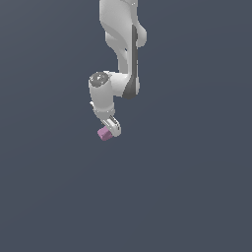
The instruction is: Pick up the object and move it to a goal position.
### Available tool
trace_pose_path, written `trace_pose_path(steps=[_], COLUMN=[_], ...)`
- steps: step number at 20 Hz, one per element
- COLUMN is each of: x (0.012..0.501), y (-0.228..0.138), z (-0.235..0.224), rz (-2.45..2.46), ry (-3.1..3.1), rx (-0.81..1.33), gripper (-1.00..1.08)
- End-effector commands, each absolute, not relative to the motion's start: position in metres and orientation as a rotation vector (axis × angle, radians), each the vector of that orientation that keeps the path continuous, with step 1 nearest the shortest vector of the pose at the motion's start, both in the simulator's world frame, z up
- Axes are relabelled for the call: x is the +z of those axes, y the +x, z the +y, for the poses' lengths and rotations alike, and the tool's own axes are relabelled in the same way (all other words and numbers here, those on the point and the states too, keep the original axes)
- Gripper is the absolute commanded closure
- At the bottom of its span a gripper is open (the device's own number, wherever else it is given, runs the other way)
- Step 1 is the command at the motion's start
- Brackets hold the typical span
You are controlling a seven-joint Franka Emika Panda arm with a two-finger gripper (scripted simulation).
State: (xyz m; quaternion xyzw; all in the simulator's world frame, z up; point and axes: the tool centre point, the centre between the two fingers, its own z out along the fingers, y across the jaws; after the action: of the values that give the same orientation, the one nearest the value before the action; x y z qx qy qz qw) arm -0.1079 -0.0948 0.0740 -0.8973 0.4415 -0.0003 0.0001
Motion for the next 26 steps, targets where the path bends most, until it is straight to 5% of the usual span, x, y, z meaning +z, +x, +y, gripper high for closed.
trace_pose_path(steps=[1, 11, 12, 26], x=[0.063, 0.036, 0.036, 0.043], y=[-0.109, -0.109, -0.109, -0.104], z=[-0.095, -0.095, -0.095, -0.089], rz=[1.389, 1.394, 1.394, 1.387], ry=[-2.818, -2.815, -2.815, -2.813], rx=[0.000, 0.000, 0.000, -0.017], gripper=[-0.92, -0.92, 1.08, 1.08])
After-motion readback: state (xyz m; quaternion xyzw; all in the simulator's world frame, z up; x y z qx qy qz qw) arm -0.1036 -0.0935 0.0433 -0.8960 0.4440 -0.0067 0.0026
